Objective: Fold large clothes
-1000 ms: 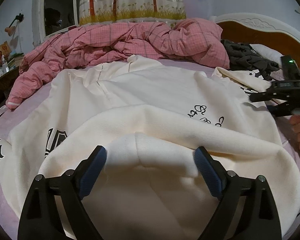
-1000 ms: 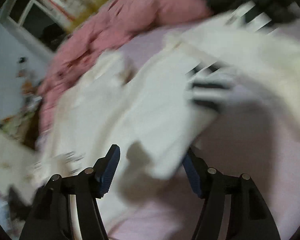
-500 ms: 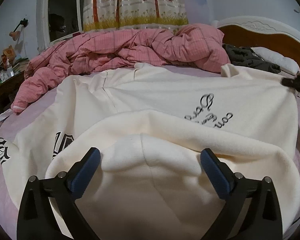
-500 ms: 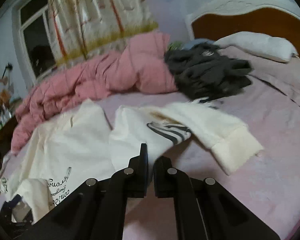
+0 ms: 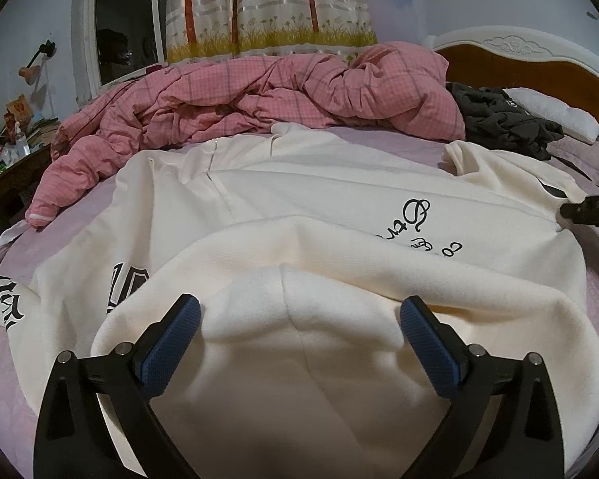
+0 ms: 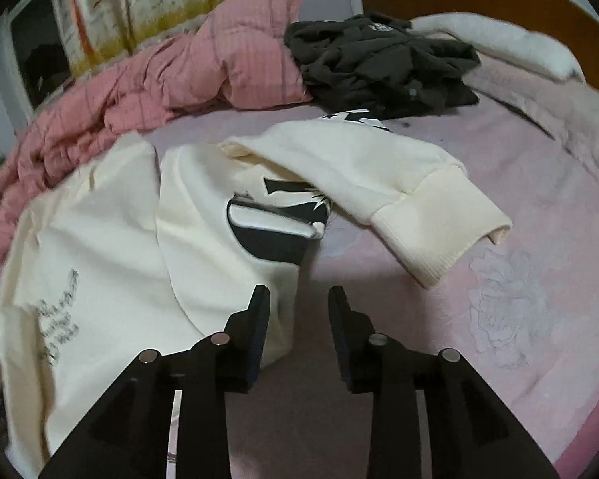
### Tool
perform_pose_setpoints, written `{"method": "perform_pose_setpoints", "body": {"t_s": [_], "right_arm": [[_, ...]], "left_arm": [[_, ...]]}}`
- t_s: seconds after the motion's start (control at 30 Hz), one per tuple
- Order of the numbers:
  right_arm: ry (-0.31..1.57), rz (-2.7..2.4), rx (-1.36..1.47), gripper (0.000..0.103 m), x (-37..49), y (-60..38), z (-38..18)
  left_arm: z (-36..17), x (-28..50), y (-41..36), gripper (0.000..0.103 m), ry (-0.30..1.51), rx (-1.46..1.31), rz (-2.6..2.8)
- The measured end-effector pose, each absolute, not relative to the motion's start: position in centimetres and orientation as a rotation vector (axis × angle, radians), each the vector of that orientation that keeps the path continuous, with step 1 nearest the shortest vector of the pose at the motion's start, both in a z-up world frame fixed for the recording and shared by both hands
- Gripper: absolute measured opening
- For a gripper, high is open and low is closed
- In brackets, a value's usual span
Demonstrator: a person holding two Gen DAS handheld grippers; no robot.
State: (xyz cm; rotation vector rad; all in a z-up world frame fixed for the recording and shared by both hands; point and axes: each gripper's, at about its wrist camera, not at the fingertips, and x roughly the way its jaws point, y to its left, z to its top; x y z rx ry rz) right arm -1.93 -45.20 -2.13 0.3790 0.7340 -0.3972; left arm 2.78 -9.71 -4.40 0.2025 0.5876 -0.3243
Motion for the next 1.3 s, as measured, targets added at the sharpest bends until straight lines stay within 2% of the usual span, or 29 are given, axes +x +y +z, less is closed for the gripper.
{"method": "perform_pose_setpoints", "body": {"t_s": [0.03,0.1,0.2,0.3,0.47,0.6,0.63,0.7,0.77,0.8,0.83,0.9,1.0,1.07,1.2,1.3], "right_arm": [[0.722,-0.404,0.403,0.047,-2.2,-45.6,-2.1],[0.694,-0.450,0.437,0.059,-2.8,-46.7,-1.8],[0.595,-0.548,0.449,0.060,-4.8,-48.3,-0.5],[0.517,-0.630,0.405,0.072,-6.3,-49.6,0.6],[0.600,-0.641,0.482,0.072,-6.5,-53.0,-0.7],[0.743,-0.477,0.480,0.072,-3.9,-53.2,-2.8],[0.767,-0.445,0.481,0.078,-3.5,-52.9,-3.3],[0.785,-0.451,0.427,0.078,-2.3,-52.6,-3.5],[0.758,-0.528,0.449,0.073,-2.1,-53.3,-3.4],[0.745,-0.543,0.463,0.050,-2.1,-53.6,-3.3],[0.715,-0.549,0.478,0.004,-2.3,-53.7,-3.1],[0.656,-0.515,0.491,0.006,-2.7,-53.3,-2.3],[0.537,-0.543,0.358,0.006,-3.4,-50.6,0.0],[0.461,-0.471,0.286,0.006,-4.1,-47.5,2.1],[0.428,-0.284,0.198,0.006,-4.8,-40.5,6.1],[0.384,-0.137,0.149,0.006,-5.2,-35.3,9.3]], "left_arm": [[-4.4,2.8,-9.6,0.100,0.588,0.202,-0.325],[-4.4,2.9,-9.6,0.100,0.588,0.203,-0.324],[-4.4,2.8,-9.6,0.101,0.588,0.203,-0.324],[-4.4,2.8,-9.6,0.101,0.589,0.201,-0.325],[-4.4,2.8,-9.7,0.101,0.589,0.205,-0.323],[-4.4,2.9,-9.6,0.101,0.589,0.205,-0.325],[-4.4,2.8,-9.6,0.101,0.591,0.201,-0.326],[-4.4,2.9,-9.3,0.101,0.593,0.197,-0.328],[-4.4,2.9,-9.3,0.101,0.590,0.201,-0.325],[-4.4,3.0,-9.3,0.101,0.590,0.202,-0.325],[-4.4,3.0,-9.2,0.101,0.590,0.200,-0.325],[-4.4,3.1,-8.8,0.101,0.586,0.196,-0.325],[-3.7,2.4,-7.7,0.101,0.541,0.151,-0.369],[-2.4,1.0,-7.2,0.101,0.458,0.121,-0.439],[1.4,-2.4,-6.4,0.101,0.265,0.190,-0.451],[3.8,-3.8,-3.6,0.101,0.128,0.134,-0.414]]}}
